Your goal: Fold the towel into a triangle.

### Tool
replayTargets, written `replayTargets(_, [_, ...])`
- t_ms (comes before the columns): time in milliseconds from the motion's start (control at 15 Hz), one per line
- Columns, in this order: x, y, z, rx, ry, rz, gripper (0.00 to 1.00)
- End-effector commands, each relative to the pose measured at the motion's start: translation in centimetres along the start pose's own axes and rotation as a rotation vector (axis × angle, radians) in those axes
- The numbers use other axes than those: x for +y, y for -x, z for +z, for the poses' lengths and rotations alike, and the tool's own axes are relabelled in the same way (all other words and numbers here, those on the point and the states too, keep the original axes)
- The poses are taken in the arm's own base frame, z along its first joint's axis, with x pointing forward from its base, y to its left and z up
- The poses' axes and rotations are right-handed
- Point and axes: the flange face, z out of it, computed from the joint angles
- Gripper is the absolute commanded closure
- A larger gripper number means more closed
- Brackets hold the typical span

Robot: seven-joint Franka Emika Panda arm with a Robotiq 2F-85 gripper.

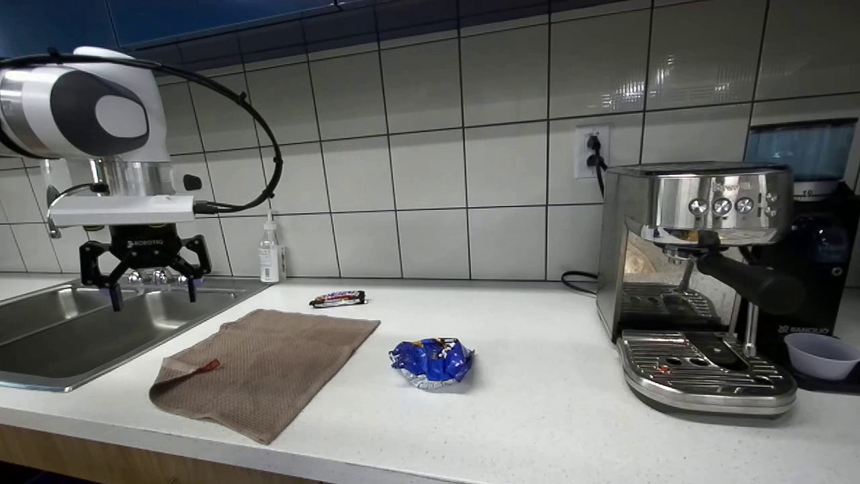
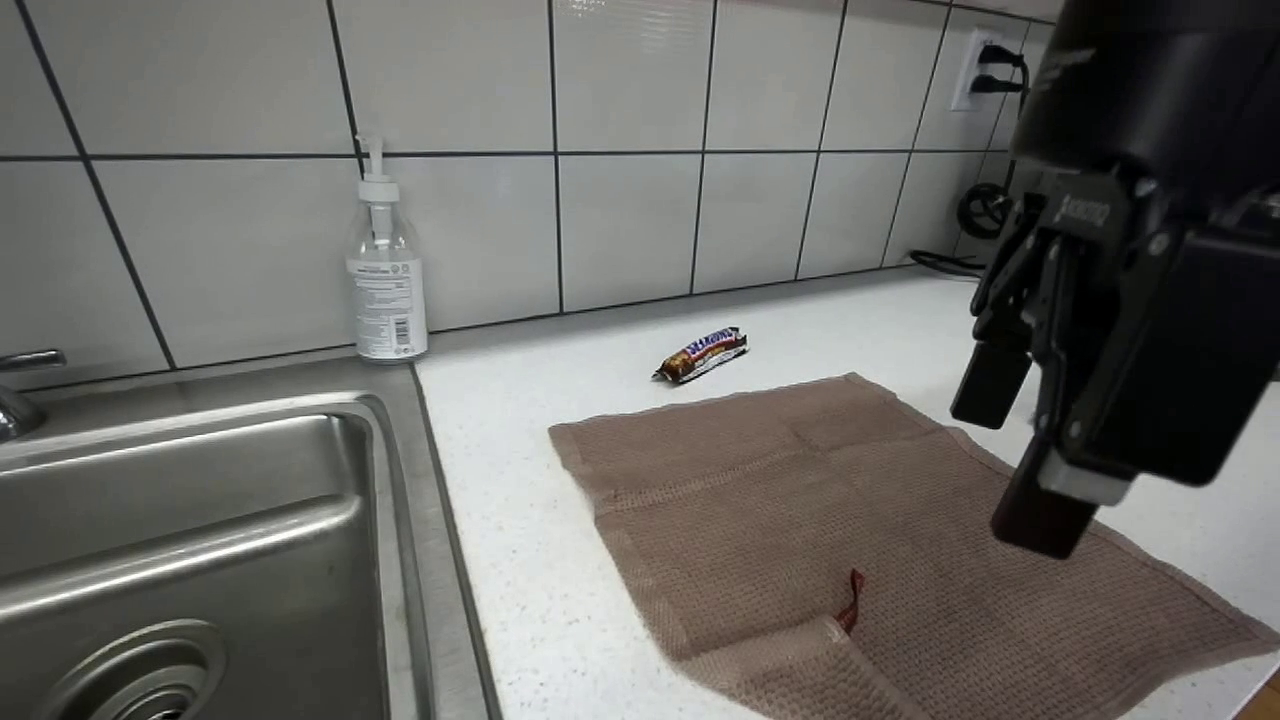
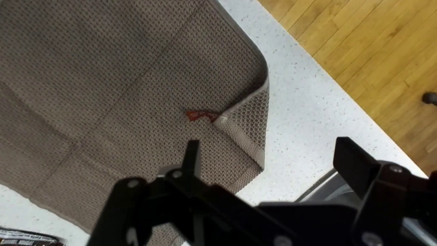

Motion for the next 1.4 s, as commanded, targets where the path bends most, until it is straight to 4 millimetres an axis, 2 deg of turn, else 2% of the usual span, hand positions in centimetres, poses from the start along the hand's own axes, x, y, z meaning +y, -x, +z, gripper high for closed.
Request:
replayTargets(0, [-0.4, -2.4, 1.3, -0.005, -0.001, 0.027, 0.0])
replayTargets(600, [-1.3, -5.1, 5.1, -0.07, -0.022, 0.009, 0.0])
replayTargets(1333, [-0.5, -6.2, 9.5, -0.149, -0.044, 0.038, 0.0])
